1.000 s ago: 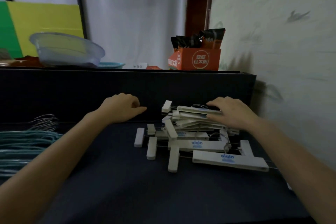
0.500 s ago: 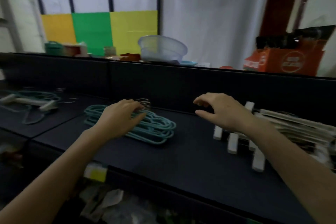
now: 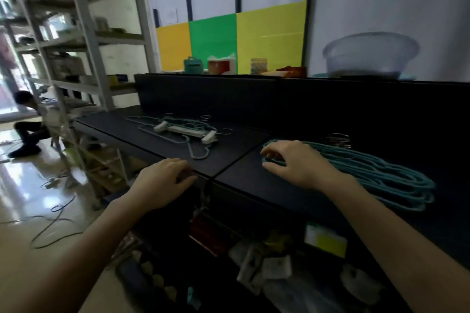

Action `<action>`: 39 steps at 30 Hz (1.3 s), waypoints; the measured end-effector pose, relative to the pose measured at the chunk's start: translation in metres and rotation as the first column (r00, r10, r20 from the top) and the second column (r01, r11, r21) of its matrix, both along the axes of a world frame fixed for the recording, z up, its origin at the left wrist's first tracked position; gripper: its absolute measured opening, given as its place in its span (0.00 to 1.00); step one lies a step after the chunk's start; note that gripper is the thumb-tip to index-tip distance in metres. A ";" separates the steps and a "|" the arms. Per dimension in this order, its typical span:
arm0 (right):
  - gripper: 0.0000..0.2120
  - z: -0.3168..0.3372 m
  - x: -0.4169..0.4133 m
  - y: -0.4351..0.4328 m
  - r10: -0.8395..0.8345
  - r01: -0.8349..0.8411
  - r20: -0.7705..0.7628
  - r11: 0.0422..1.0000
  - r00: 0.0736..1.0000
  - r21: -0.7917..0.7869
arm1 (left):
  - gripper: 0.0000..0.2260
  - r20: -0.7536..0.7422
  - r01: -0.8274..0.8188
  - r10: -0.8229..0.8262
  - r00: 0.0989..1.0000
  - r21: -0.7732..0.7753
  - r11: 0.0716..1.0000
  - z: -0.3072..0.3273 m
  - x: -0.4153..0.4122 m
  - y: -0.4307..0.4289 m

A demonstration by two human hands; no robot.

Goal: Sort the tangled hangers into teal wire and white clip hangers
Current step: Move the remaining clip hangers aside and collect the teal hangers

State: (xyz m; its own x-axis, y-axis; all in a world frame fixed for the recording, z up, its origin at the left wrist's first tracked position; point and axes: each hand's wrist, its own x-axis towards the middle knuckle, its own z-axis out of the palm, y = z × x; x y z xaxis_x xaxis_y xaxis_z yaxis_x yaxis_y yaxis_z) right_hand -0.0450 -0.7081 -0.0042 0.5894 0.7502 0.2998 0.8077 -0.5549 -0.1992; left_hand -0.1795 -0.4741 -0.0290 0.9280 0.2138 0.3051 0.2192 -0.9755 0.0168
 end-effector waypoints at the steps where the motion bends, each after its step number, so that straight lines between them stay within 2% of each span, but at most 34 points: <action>1: 0.17 -0.003 -0.001 0.018 0.005 -0.005 -0.007 1.000 1.000 -0.004 | 0.15 -0.004 -0.009 0.009 1.000 0.003 1.000 -0.002 -0.007 0.015; 9: 0.17 -0.009 0.011 0.128 0.013 -0.017 -0.063 0.998 0.998 -0.063 | 0.15 0.036 -0.061 0.063 0.997 -0.057 0.997 0.000 -0.025 0.106; 15: 0.15 -0.006 0.046 0.188 -0.005 0.001 -0.054 0.998 0.999 -0.062 | 0.14 0.110 -0.044 0.053 0.993 -0.079 0.996 -0.004 0.005 0.159; 20: 0.16 0.004 0.086 0.235 -0.039 0.037 -0.013 0.993 0.999 -0.112 | 0.16 0.094 -0.015 0.022 0.995 -0.073 0.997 0.001 0.049 0.212; 25: 0.17 0.014 0.125 0.266 -0.104 0.117 0.069 0.966 0.992 -0.232 | 0.14 0.111 0.037 -0.024 0.993 -0.111 0.993 0.010 0.106 0.261; 33: 0.16 0.013 0.156 0.291 -0.199 0.204 0.045 0.944 0.979 -0.259 | 0.14 0.167 0.211 -0.180 0.969 -0.185 0.960 -0.002 0.181 0.315; 39: 0.15 0.006 0.157 0.302 -0.292 0.281 -0.020 0.934 0.956 -0.218 | 0.14 0.126 0.346 -0.324 0.938 -0.240 0.907 -0.005 0.233 0.354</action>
State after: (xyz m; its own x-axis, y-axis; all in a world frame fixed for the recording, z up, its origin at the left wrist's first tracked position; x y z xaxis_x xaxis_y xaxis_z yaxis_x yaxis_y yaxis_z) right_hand 0.1118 -0.4058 0.0019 0.7992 0.5896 0.1167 0.5997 -0.7952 -0.0895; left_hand 0.0533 -0.1201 -0.0337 0.9330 -0.0253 0.3591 -0.1326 -0.9516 0.2774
